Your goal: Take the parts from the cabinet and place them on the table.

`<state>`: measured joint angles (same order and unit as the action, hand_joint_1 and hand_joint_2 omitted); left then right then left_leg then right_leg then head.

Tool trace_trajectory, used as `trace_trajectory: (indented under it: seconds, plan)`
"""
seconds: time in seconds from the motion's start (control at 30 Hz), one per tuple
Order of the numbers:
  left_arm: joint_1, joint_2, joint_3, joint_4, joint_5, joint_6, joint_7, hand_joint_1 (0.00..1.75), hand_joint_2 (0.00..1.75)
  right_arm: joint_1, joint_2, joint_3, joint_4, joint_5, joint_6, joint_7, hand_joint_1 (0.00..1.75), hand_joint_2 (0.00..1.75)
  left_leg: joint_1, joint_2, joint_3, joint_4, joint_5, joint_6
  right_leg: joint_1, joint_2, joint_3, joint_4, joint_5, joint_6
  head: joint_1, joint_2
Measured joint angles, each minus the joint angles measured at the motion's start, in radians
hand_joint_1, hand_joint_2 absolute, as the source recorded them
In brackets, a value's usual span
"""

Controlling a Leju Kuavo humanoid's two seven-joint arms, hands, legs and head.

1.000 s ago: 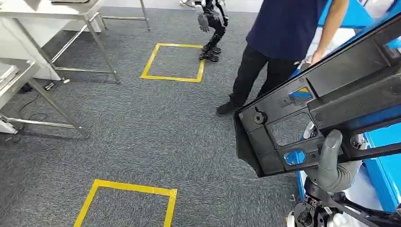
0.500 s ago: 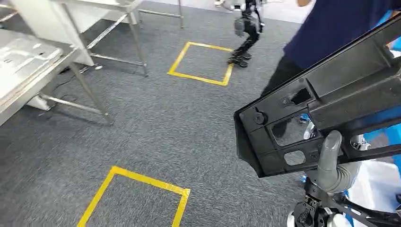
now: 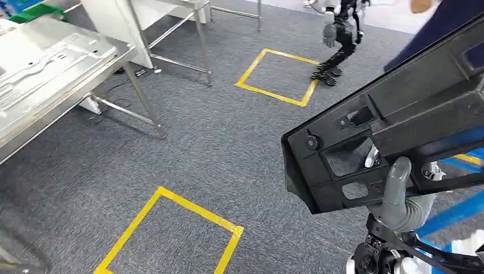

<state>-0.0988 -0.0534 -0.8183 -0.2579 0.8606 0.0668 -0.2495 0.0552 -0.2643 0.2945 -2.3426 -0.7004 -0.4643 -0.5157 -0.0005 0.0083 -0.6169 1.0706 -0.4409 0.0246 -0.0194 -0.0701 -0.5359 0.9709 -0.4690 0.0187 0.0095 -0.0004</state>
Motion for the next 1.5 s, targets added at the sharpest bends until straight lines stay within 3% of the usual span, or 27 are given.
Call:
trace_trajectory:
  seconds: [0.03, 0.07, 0.2, 0.27, 0.3, 0.37, 0.43, 0.5, 0.53, 0.57, 0.6, 0.7, 0.77, 0.8, 0.87, 0.9, 0.93, 1.0, 1.03, 1.07, 1.2, 1.23, 1.3, 1.37, 1.4, 1.43, 1.5]
  plan:
    - [-0.001, 0.0, 0.0, 0.0, 0.0, 0.0, 0.0, 0.0, 1.75, 0.0, 0.0, 0.0, 0.0, 0.0, 0.0, 0.0, 1.75, 1.75, -0.008, 0.045, 0.049, -0.095, 0.031, 0.01, 0.001, -0.009, 0.006, -0.001, -0.004, 0.002, 0.0, 0.0]
    - [-0.004, 0.0, 0.0, 0.0, 0.0, 0.0, -0.001, 0.0, 1.75, 0.0, 0.0, 0.0, 0.0, 0.0, 0.0, 0.0, 1.75, 1.75, -0.02, 0.061, 0.055, -0.113, 0.019, 0.014, 0.008, -0.017, 0.009, 0.0, -0.009, 0.01, 0.0, 0.0]
    - [-0.002, 0.0, 0.0, 0.0, 0.005, 0.0, -0.002, 0.0, 1.75, -0.004, 0.0, 0.0, 0.0, 0.0, 0.0, 0.0, 1.75, 1.75, -0.02, 0.018, 0.056, -0.125, 0.024, 0.03, 0.008, -0.054, 0.024, -0.01, -0.016, 0.028, 0.001, 0.0]
    - [0.0, 0.0, 0.0, 0.0, 0.006, 0.0, -0.003, 0.0, 1.75, -0.004, 0.001, 0.0, 0.0, 0.0, 0.002, 0.005, 1.75, 1.75, -0.007, -0.005, 0.073, -0.14, 0.032, 0.033, 0.001, 0.026, 0.007, 0.044, -0.051, 0.036, 0.001, 0.0]
    - [-0.002, 0.001, 0.0, 0.0, 0.009, 0.0, -0.003, 0.0, 1.75, -0.005, -0.001, -0.002, 0.0, 0.001, 0.002, 0.002, 1.75, 1.75, -0.005, -0.012, 0.073, -0.14, 0.032, 0.036, 0.001, 0.049, -0.029, 0.112, -0.086, 0.037, 0.004, 0.0]
    - [-0.003, -0.001, 0.0, 0.0, 0.01, -0.002, -0.003, 0.0, 1.75, -0.003, 0.0, -0.003, 0.0, 0.001, 0.003, 0.004, 1.75, 1.75, -0.004, -0.036, 0.074, -0.139, 0.03, 0.037, 0.0, 0.062, -0.118, 0.273, -0.145, 0.04, 0.004, 0.0]
    - [-0.001, -0.001, 0.0, 0.0, 0.011, -0.002, -0.003, 0.0, 1.75, -0.001, -0.001, -0.003, 0.001, 0.001, 0.004, 0.003, 1.75, 1.75, 0.0, -0.064, 0.077, -0.138, 0.029, 0.036, -0.003, 0.062, -0.135, 0.277, -0.108, 0.045, 0.004, 0.0]
    - [-0.001, -0.001, 0.0, 0.0, 0.011, -0.002, -0.003, 0.0, 1.75, -0.001, 0.0, -0.003, 0.0, 0.001, 0.004, 0.003, 1.75, 1.75, 0.01, -0.093, 0.082, -0.131, 0.022, 0.026, -0.013, 0.076, -0.07, 0.125, -0.016, 0.056, 0.005, 0.0]
    - [-0.001, -0.001, 0.0, 0.0, 0.011, -0.002, -0.003, 0.0, 1.75, -0.001, 0.0, -0.003, 0.001, 0.001, 0.005, 0.003, 1.75, 1.75, 0.011, -0.107, 0.077, -0.121, 0.014, 0.014, -0.027, 0.121, -0.034, 0.042, 0.02, 0.069, 0.005, 0.0]
    - [-0.005, 0.001, 0.0, 0.0, 0.013, -0.002, -0.003, 0.0, 1.75, -0.001, 0.0, -0.003, 0.002, 0.002, 0.006, 0.003, 1.75, 1.75, 0.008, -0.12, 0.065, -0.101, 0.006, 0.005, -0.029, 0.153, -0.025, 0.021, 0.0, 0.064, 0.006, 0.0]
    - [-0.005, 0.001, 0.0, 0.0, 0.013, -0.002, -0.003, 0.0, 1.75, 0.0, 0.0, -0.003, 0.001, 0.002, 0.006, 0.003, 1.75, 1.75, 0.009, -0.132, 0.059, -0.1, 0.007, 0.003, -0.029, 0.141, -0.032, 0.028, 0.003, 0.048, 0.005, 0.0]
    - [0.005, 0.001, 0.0, 0.001, 0.014, -0.002, -0.003, 0.0, 1.75, -0.002, 0.0, -0.003, 0.001, 0.003, 0.007, 0.004, 1.75, 1.75, 0.017, -0.156, 0.052, -0.106, 0.011, -0.004, -0.022, 0.107, -0.032, 0.028, 0.003, 0.026, 0.005, 0.0]
    - [0.004, 0.003, 0.0, 0.002, 0.014, -0.003, -0.003, 0.0, 1.75, -0.001, 0.0, -0.003, 0.001, 0.007, 0.008, 0.003, 1.75, 1.75, 0.01, -0.062, 0.025, -0.039, -0.027, -0.011, -0.019, 0.086, -0.027, 0.026, 0.002, 0.013, 0.0, 0.0]
    - [0.0, 0.003, 0.0, 0.002, 0.016, -0.003, -0.004, 0.0, 1.75, -0.001, 0.0, -0.003, 0.001, 0.01, 0.008, 0.003, 1.75, 1.75, 0.011, -0.038, -0.016, 0.043, -0.065, -0.013, -0.014, 0.074, -0.027, 0.026, 0.0, 0.01, 0.0, 0.0]
    - [-0.003, 0.001, 0.0, 0.002, 0.016, -0.003, -0.01, 0.0, 1.75, -0.001, 0.0, -0.003, 0.001, 0.01, 0.008, 0.003, 1.75, 1.75, 0.011, -0.026, -0.097, 0.201, -0.123, -0.011, -0.006, 0.047, -0.027, 0.026, -0.003, 0.005, 0.0, 0.0]
    - [-0.002, 0.0, -0.001, 0.002, 0.016, -0.003, -0.014, 0.0, 1.75, -0.002, 0.0, -0.003, 0.001, 0.01, 0.008, 0.003, 1.75, 1.75, 0.009, -0.025, -0.117, 0.236, -0.128, -0.007, -0.002, 0.034, -0.026, 0.026, -0.005, 0.003, 0.0, 0.0]
    - [0.0, 0.0, -0.001, 0.002, 0.016, -0.003, -0.015, 0.0, 1.75, -0.004, 0.0, -0.003, 0.001, 0.01, 0.008, 0.003, 1.75, 1.75, 0.006, -0.025, -0.109, 0.217, -0.111, 0.0, 0.003, 0.024, -0.024, 0.026, -0.006, 0.001, 0.0, 0.0]
    - [-0.001, 0.0, -0.001, 0.002, 0.016, -0.003, -0.016, 0.0, 1.75, -0.008, 0.0, -0.003, 0.0, 0.01, 0.008, 0.005, 1.75, 1.75, -0.009, -0.017, -0.03, 0.064, -0.031, 0.023, 0.011, 0.003, -0.014, 0.025, -0.011, -0.001, 0.0, 0.0]
    - [-0.003, 0.0, -0.001, 0.002, 0.016, -0.003, -0.017, 0.0, 1.75, -0.012, 0.0, -0.003, 0.0, 0.01, 0.008, 0.005, 1.75, 1.75, -0.026, 0.013, 0.023, -0.033, 0.012, 0.045, 0.013, -0.005, -0.008, 0.023, -0.014, -0.002, 0.0, 0.0]
    - [-0.006, 0.005, -0.001, 0.002, 0.016, -0.003, -0.017, 0.0, 1.75, -0.015, 0.0, -0.003, 0.0, 0.01, 0.007, 0.005, 1.75, 1.75, -0.045, 0.059, 0.049, -0.089, 0.01, 0.07, 0.008, -0.015, -0.006, 0.021, -0.015, -0.001, 0.001, 0.0]
    - [-0.01, 0.006, -0.001, 0.002, 0.016, -0.003, -0.018, 0.0, 1.75, -0.022, 0.0, -0.003, -0.001, 0.006, 0.007, 0.017, 1.75, 1.75, -0.057, 0.034, 0.052, -0.121, 0.019, 0.08, 0.005, -0.054, 0.004, 0.003, -0.011, 0.022, -0.002, 0.0]
    - [-0.008, 0.005, -0.001, 0.002, 0.016, -0.003, -0.018, 0.0, 1.75, -0.023, 0.0, -0.005, -0.003, 0.003, 0.006, 0.017, 1.75, 1.75, -0.038, 0.026, 0.077, -0.155, 0.038, 0.08, 0.012, -0.05, 0.011, -0.003, -0.015, 0.023, -0.003, 0.0]
    - [-0.01, 0.006, -0.001, 0.003, 0.017, -0.003, -0.017, 0.0, 1.75, -0.027, -0.002, -0.007, -0.005, -0.012, 0.004, 0.015, 1.75, 1.75, -0.031, 0.018, 0.094, -0.179, 0.05, 0.075, 0.007, 0.043, -0.023, 0.086, -0.066, 0.028, -0.002, 0.0]
    - [-0.011, 0.002, -0.004, 0.003, 0.016, -0.003, -0.017, 0.0, 1.75, -0.024, -0.002, -0.008, -0.005, -0.017, 0.0, 0.016, 1.75, 1.75, -0.026, 0.005, 0.097, -0.178, 0.048, 0.073, 0.003, 0.065, -0.109, 0.247, -0.126, 0.041, 0.0, 0.0]
    - [-0.012, 0.0, -0.007, 0.003, 0.016, -0.003, -0.017, 0.0, 1.75, -0.021, -0.002, -0.008, -0.005, -0.022, -0.001, 0.017, 1.75, 1.75, -0.026, -0.001, 0.098, -0.177, 0.044, 0.07, 0.0, 0.065, -0.14, 0.291, -0.129, 0.046, 0.0, 0.0]
    - [-0.011, -0.001, -0.01, 0.003, 0.016, -0.003, -0.017, 0.0, 1.75, -0.02, -0.002, -0.008, -0.005, -0.022, -0.001, 0.016, 1.75, 1.75, -0.025, -0.007, 0.099, -0.176, 0.042, 0.067, -0.002, 0.064, -0.145, 0.283, -0.109, 0.05, 0.001, 0.0]
    - [-0.007, -0.001, -0.015, 0.003, 0.016, -0.003, -0.017, 0.0, 1.75, -0.021, -0.002, -0.008, -0.005, -0.022, -0.001, 0.016, 1.75, 1.75, -0.02, -0.016, 0.107, -0.167, 0.031, 0.058, -0.006, 0.064, -0.087, 0.14, -0.017, 0.057, 0.0, 0.0]
